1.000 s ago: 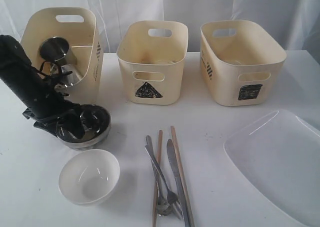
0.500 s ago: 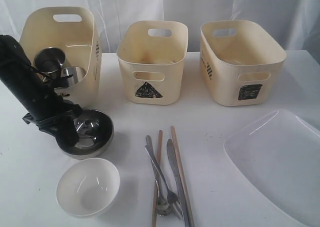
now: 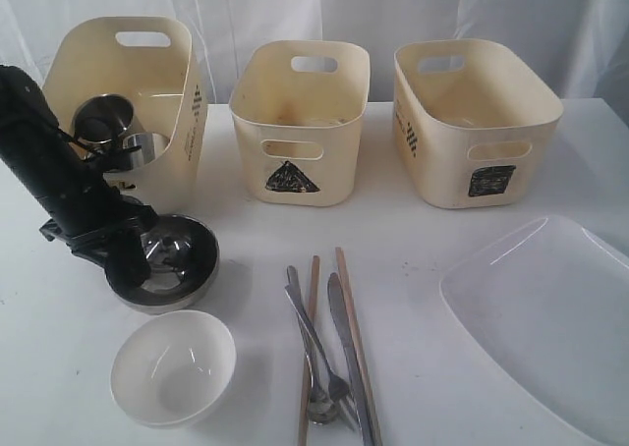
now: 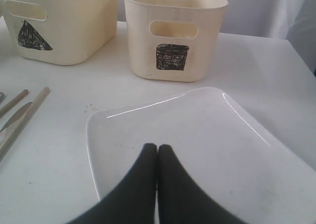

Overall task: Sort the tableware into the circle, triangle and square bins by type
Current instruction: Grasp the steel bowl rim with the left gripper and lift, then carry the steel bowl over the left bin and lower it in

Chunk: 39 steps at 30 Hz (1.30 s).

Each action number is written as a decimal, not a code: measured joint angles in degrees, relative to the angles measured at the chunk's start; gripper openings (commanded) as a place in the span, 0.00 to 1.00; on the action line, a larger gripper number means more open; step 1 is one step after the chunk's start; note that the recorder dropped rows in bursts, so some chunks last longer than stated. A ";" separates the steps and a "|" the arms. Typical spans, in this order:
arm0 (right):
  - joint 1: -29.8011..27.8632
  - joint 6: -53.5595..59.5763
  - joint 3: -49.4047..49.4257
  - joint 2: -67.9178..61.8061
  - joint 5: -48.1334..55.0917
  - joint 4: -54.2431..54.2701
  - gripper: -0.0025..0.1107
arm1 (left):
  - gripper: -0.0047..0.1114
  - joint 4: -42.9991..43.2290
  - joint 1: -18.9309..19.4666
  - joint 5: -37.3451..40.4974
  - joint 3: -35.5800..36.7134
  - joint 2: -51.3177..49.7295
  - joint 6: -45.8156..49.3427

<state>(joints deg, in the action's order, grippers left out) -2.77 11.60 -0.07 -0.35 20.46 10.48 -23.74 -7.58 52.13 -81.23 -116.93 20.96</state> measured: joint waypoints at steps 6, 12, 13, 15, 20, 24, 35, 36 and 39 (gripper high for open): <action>0.00 0.00 0.00 0.00 0.00 0.00 0.02 | 0.13 0.26 0.00 0.27 0.00 0.13 0.00; 0.00 0.00 0.00 0.00 0.00 0.00 0.02 | 0.13 0.82 0.00 -0.38 0.00 1.47 0.00; 0.00 0.00 0.00 0.00 0.00 0.00 0.02 | 0.13 0.82 0.00 -0.62 0.00 1.78 0.00; 0.00 0.00 0.00 0.00 0.00 0.00 0.02 | 0.13 0.82 0.00 -0.87 0.00 2.27 0.00; 0.00 0.00 0.00 0.00 0.00 0.00 0.02 | 0.13 0.87 0.00 -0.62 0.00 2.62 0.00; 0.00 0.00 0.00 0.00 0.00 0.00 0.02 | 0.13 0.87 0.00 -0.62 0.00 2.75 0.00; 0.00 0.00 0.00 0.00 0.00 0.00 0.02 | 0.13 0.87 0.00 -1.35 0.00 6.85 0.00; 0.00 0.00 0.00 0.00 0.00 0.00 0.02 | 0.13 0.87 0.00 -1.35 0.00 7.30 0.00; 0.00 0.00 0.00 0.00 0.00 0.00 0.02 | 0.13 0.87 0.00 -1.10 0.00 8.90 0.00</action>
<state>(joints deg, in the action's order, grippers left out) -2.77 11.60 -0.07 -0.35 20.46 10.48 -22.88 -7.58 51.03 -81.23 -108.03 20.96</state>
